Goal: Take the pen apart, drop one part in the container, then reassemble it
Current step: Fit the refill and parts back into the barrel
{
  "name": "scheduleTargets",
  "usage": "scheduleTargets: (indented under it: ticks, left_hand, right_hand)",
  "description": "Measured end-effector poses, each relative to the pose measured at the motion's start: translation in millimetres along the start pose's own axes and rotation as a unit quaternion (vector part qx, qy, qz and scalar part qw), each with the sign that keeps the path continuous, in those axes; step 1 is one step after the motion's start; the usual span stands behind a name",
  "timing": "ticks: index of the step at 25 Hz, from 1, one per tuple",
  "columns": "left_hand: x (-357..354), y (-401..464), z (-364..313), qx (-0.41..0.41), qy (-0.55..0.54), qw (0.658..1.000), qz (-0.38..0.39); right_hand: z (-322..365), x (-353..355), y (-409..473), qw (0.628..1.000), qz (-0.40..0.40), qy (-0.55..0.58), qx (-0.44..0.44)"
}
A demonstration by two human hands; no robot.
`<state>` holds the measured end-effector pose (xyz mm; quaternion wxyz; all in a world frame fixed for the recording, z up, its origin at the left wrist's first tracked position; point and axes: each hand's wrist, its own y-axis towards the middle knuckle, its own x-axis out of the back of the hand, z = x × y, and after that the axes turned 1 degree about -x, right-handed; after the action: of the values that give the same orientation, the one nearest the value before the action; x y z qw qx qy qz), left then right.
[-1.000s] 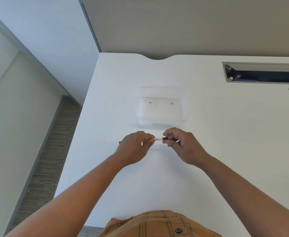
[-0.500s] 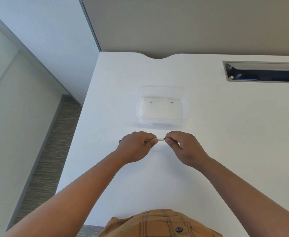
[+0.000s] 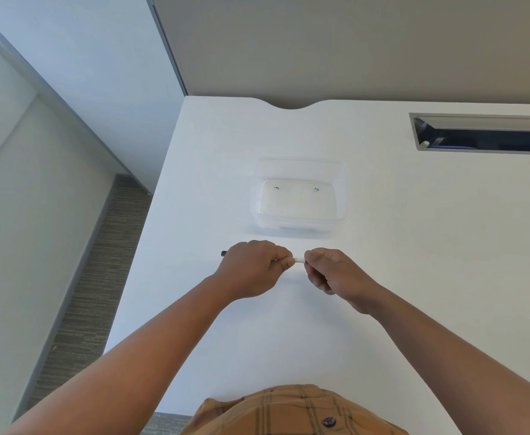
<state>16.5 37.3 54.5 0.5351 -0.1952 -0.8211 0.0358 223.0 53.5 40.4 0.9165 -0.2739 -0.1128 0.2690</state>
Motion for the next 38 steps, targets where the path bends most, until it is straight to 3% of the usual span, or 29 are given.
scheduleTargets:
  ticks: [4, 9, 11, 13, 15, 17, 20, 23, 25, 27, 29, 30, 33, 35, 38]
  left_hand:
    - [0.3, 2.9, 4.0, 0.041, -0.048, 0.998, 0.020]
    - [1.5, 2.3, 4.0, 0.057, -0.078, 0.995, 0.031]
    - [0.5, 2.9, -0.6, 0.030, -0.038, 0.999, 0.009]
    - [-1.9, 3.8, -3.6, 0.005, -0.006, 1.000, -0.013]
    - [-3.9, 4.4, -4.3, -0.004, -0.005, 1.000, -0.016]
    - [-3.5, 4.9, -2.7, 0.020, -0.029, 0.999, -0.004]
    - [-2.3, 6.2, 2.2, 0.051, -0.062, 0.997, 0.020]
    - [-3.1, 5.5, 0.6, 0.048, -0.077, 0.996, 0.020]
    - [-3.5, 5.1, -2.1, 0.019, -0.030, 0.999, -0.010]
    - [-5.2, 4.1, -3.6, -0.029, 0.042, 0.997, -0.052]
    - [-6.6, 2.5, -3.1, -0.061, 0.081, 0.993, -0.066]
    - [-7.8, 1.8, -2.1, -0.059, 0.077, 0.993, -0.062]
    - [-9.5, 2.4, -0.9, 0.019, 0.006, 1.000, -0.022]
    - [-8.0, 4.4, 0.2, 0.074, -0.066, 0.995, 0.014]
    - [-7.3, 7.4, 2.1, 0.095, -0.123, 0.987, 0.047]
  right_hand:
    - [-5.3, 2.0, 0.6, 0.988, -0.087, -0.085, 0.098]
    - [-13.3, 3.5, 1.7, 0.941, -0.147, -0.234, 0.196]
    - [-14.0, 1.4, 0.8, 0.958, -0.146, -0.188, 0.158]
    - [-7.0, -5.4, -1.1, 0.992, -0.111, -0.025, 0.058]
    - [-1.7, -9.9, -0.9, 0.994, -0.083, 0.065, -0.028]
    - [-1.3, -10.2, -0.8, 0.994, -0.101, -0.043, 0.008]
    - [-6.2, -5.1, -1.0, 0.946, -0.148, -0.255, 0.135]
    - [-9.1, -1.8, 0.9, 0.917, -0.159, -0.322, 0.174]
    - [-8.7, -5.0, 1.6, 0.951, -0.147, -0.233, 0.144]
    - [-2.7, -6.2, 1.0, 0.991, -0.113, -0.066, 0.041]
    - [4.0, -5.5, 0.5, 0.995, -0.050, 0.049, -0.070]
    - [5.4, -4.8, 0.7, 0.995, -0.037, 0.040, -0.086]
    - [1.3, -4.2, 2.3, 0.985, -0.089, -0.143, 0.025]
    - [-7.1, 0.0, 4.0, 0.957, -0.126, -0.231, 0.125]
    - [-20.7, 9.0, 6.5, 0.891, -0.144, -0.372, 0.215]
